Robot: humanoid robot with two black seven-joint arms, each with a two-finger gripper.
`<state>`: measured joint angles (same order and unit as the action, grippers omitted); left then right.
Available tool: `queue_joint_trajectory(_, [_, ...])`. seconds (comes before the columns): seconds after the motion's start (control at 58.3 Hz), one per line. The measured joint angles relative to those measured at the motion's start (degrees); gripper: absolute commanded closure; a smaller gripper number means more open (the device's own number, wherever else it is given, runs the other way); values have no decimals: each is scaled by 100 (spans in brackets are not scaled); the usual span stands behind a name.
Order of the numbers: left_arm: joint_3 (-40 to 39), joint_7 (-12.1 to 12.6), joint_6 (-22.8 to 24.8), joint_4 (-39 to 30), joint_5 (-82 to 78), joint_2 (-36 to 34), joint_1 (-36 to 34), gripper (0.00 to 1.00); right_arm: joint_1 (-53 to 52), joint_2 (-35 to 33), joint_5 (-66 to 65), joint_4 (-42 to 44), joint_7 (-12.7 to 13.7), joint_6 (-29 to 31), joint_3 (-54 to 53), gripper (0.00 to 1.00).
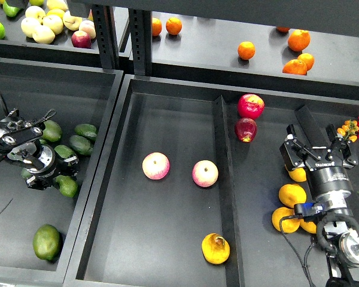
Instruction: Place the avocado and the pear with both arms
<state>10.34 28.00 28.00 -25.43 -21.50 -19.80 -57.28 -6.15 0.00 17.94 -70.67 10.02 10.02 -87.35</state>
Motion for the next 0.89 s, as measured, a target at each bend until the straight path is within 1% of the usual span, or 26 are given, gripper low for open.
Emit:
queue_joint_trajectory(0.154, [-2, 0, 0, 29, -32, 41, 5, 51, 0, 0, 6, 0, 0, 0, -3, 0])
queue_joint_trajectory(0.24, [-2, 0, 0, 33, -41, 63, 20, 47, 0, 0, 7, -1, 0, 0, -6, 0])
queue_joint_trajectory(0.292, [-2, 0, 0, 33, -44, 80, 37, 43, 0, 0, 7, -6, 0, 0, -7, 0])
queue_joint_trajectory(0.394, [-2, 0, 0, 33, -53, 89, 48, 38, 0, 0, 7, -7, 0, 0, -7, 0])
queue_joint_trajectory(0.532, [-5, 0, 0, 33, -56, 89, 49, 28, 8, 0, 7, -8, 0, 0, -7, 0])
queue_joint_trajectory(0.652, [-5, 0, 0, 31, -55, 90, 44, 25, 9, 0, 7, -8, 0, 0, -4, 0])
queue_joint_trajectory(0.823, [-73, 0, 0, -3, -49, 90, 21, 18, 9, 0, 7, -8, 0, 0, -2, 0])
queue_joint_trajectory(0.892, [-136, 2, -1, -25, -49, 63, -1, 17, 9, 0, 7, -9, -1, 0, -1, 0])
